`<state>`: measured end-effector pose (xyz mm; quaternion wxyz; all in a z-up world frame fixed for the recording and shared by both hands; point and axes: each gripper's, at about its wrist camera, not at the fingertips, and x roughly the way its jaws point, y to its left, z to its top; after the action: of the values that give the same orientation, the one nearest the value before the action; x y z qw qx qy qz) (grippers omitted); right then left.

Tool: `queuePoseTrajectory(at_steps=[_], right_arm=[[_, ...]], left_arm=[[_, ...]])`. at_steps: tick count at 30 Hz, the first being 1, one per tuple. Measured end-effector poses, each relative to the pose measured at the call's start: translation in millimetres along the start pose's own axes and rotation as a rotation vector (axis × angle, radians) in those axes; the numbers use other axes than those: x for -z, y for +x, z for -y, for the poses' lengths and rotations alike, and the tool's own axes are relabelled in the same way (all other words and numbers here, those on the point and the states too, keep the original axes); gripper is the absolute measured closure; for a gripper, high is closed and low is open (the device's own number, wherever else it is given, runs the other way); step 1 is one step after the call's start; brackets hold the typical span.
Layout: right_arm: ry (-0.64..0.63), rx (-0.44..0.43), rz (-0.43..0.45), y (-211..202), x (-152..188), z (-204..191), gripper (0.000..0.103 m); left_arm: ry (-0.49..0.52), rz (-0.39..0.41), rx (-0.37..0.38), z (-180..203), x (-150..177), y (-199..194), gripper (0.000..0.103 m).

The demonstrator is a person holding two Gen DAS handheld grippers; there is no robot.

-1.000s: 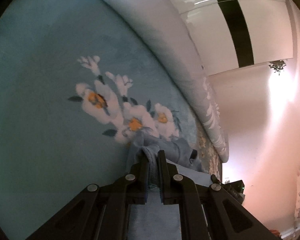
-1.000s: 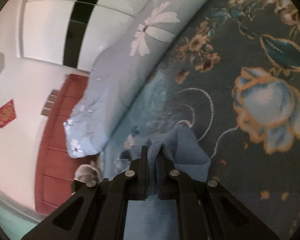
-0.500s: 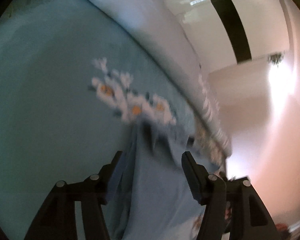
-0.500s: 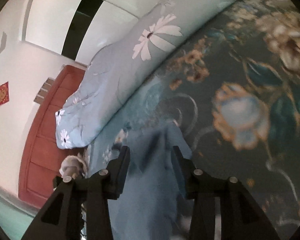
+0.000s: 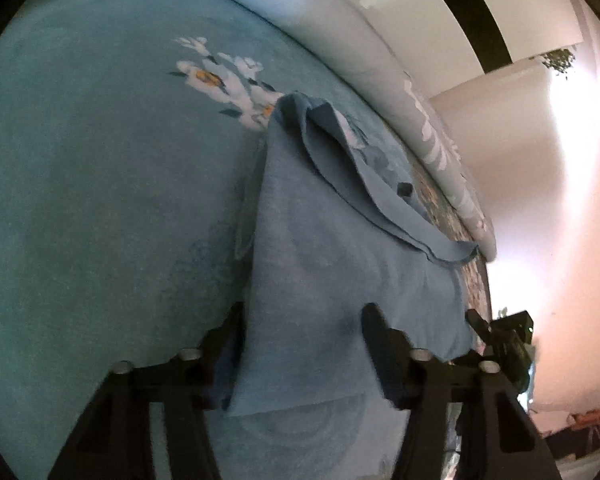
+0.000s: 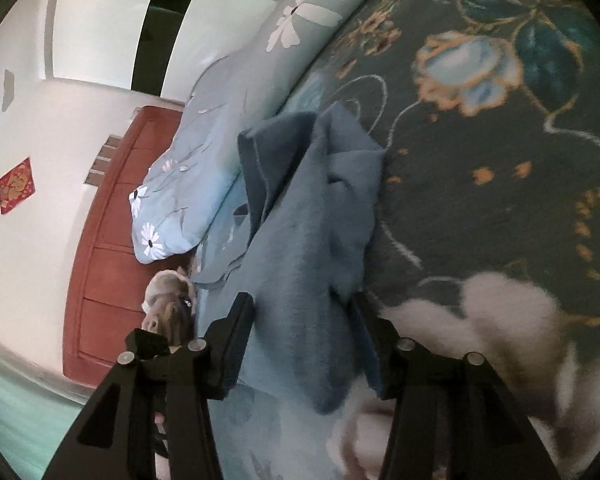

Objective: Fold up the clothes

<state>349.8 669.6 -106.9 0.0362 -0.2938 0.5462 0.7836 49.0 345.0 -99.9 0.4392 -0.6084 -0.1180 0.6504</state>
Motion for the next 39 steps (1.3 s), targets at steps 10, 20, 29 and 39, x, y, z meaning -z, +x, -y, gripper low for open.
queuePoseTrajectory(at_steps=[10,20,29,39], right_arm=[[0.108,-0.093,0.046,-18,10,0,0.091],[0.033,-0.132,0.008,-62,78,-4,0.092],[0.019,-0.032,-0.022,-67,94,17,0.089],[-0.051,0.059,0.039,-82,77,14,0.053]], left_arm=[[-0.113,0.047,0.068,-11,27,-34,0.095],[-0.031,0.088,0.059,-1,72,-93,0.096],[-0.067,0.083,0.008,-23,84,-96,0.097],[0.108,0.088,-0.093,20,70,-63,0.060]])
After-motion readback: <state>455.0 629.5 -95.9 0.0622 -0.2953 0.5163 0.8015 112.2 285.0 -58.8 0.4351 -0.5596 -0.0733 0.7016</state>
